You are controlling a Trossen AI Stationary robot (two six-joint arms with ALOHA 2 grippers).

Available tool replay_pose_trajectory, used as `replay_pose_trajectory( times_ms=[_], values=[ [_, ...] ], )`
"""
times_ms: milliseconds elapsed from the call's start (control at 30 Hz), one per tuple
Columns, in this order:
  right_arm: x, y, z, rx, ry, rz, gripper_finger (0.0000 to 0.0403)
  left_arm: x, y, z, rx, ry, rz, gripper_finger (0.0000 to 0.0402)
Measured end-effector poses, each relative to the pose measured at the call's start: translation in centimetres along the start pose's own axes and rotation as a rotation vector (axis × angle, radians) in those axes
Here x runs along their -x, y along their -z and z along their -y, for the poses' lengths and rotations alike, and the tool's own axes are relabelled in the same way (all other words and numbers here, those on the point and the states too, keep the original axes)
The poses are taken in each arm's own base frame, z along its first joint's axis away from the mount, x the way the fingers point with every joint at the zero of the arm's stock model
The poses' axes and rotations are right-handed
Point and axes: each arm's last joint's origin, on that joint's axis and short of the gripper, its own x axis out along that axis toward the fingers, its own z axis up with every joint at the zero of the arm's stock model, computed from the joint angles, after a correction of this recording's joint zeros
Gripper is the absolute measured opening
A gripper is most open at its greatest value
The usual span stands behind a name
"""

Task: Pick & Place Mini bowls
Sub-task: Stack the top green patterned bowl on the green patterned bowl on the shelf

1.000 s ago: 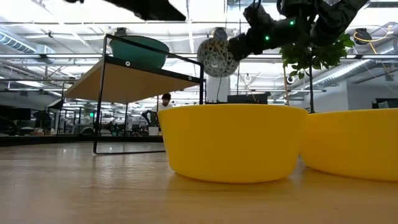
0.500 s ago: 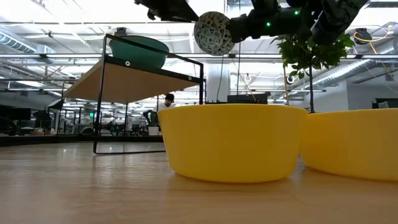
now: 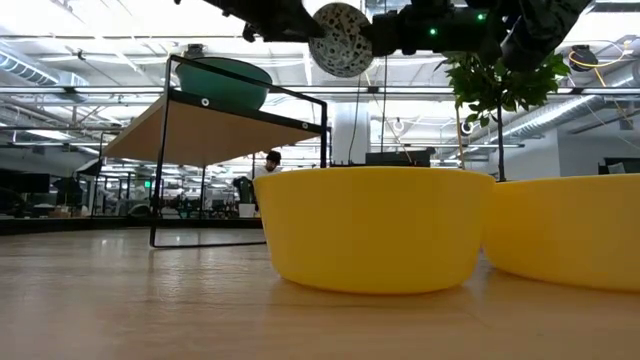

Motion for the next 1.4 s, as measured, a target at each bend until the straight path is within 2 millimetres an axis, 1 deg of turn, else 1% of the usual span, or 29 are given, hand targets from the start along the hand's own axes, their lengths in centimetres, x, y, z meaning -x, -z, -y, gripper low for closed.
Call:
replay_pose_trajectory(
  times_ms=[133, 267, 367, 467, 567, 633, 667, 733, 800, 900, 967, 1000, 1067, 1167, 1267, 1333, 1400],
  values=[
    [0.0, 0.0, -0.1, -0.014, -0.012, 0.007, 0.0001, -0.2, 0.1, -0.1, -0.008, 0.027, 0.003, 0.0211],
    [0.1, -0.1, -0.2, -0.013, -0.019, 0.005, 0.0001, -0.2, 0.1, -0.2, -0.018, 0.009, 0.000, 0.0211],
    [0.2, -0.3, -0.4, -0.010, -0.025, 0.010, 0.0001, -0.2, 0.1, -0.3, -0.039, 0.001, 0.005, 0.0202],
    [0.3, -0.5, -0.7, -0.004, -0.033, 0.016, 0.0003, -0.2, 0.0, -0.5, -0.040, -0.022, 0.010, 0.0163],
    [0.3, -0.5, -0.9, -0.004, -0.054, 0.017, 0.0011, -0.3, 0.0, -0.7, -0.046, -0.082, 0.007, 0.0096],
    [0.3, -0.5, -1.1, -0.012, -0.090, 0.021, 0.0023, -0.3, 0.0, -0.7, -0.066, -0.119, -0.001, 0.0045],
    [0.4, -0.4, -1.3, -0.016, -0.111, 0.015, 0.0032, -0.3, -0.1, -0.8, -0.082, -0.127, 0.003, 0.0026],
    [0.4, -0.1, -1.6, -0.042, -0.136, -0.020, 0.0054, -0.2, -0.1, -0.8, -0.099, -0.162, -0.009, 0.0020],
    [0.5, 0.1, -1.6, -0.068, -0.115, -0.061, 0.0076, -0.3, -0.3, -1.0, -0.119, -0.178, -0.016, 0.0023],
    [0.7, 0.4, -2.0, -0.049, -0.071, -0.151, 0.0107, -0.1, -1.6, -1.3, -0.163, -0.210, -0.045, 0.0022],
    [1.0, 0.6, -2.4, -0.022, -0.030, -0.226, 0.0125, 0.1, -2.5, -1.6, -0.171, -0.201, -0.106, 0.0021],
    [1.2, 0.7, -2.4, 0.002, 0.007, -0.282, 0.0133, 0.3, -3.2, -1.8, -0.156, -0.180, -0.136, 0.0021],
    [1.6, 1.1, -2.4, 0.051, 0.074, -0.384, 0.0147, 1.0, -5.1, -2.4, -0.117, -0.142, -0.178, 0.0020],
    [2.2, 1.2, -2.2, 0.086, 0.110, -0.474, 0.0161, 2.7, -7.6, -3.5, -0.105, -0.057, -0.271, 0.0020],
    [3.2, 1.9, -1.6, 0.088, 0.137, -0.549, 0.0170, 4.2, -9.4, -4.8, -0.076, 0.001, -0.328, 0.0020],
    [4.3, 2.4, -1.0, 0.078, 0.148, -0.567, 0.0172, 5.5, -10.8, -5.7, -0.034, 0.029, -0.356, 0.0020],
    [5.1, 2.4, -0.3, 0.039, 0.160, -0.549, 0.0173, 6.9, -12.1, -7.0, 0.024, 0.056, -0.385, 0.0020]
  ],
)
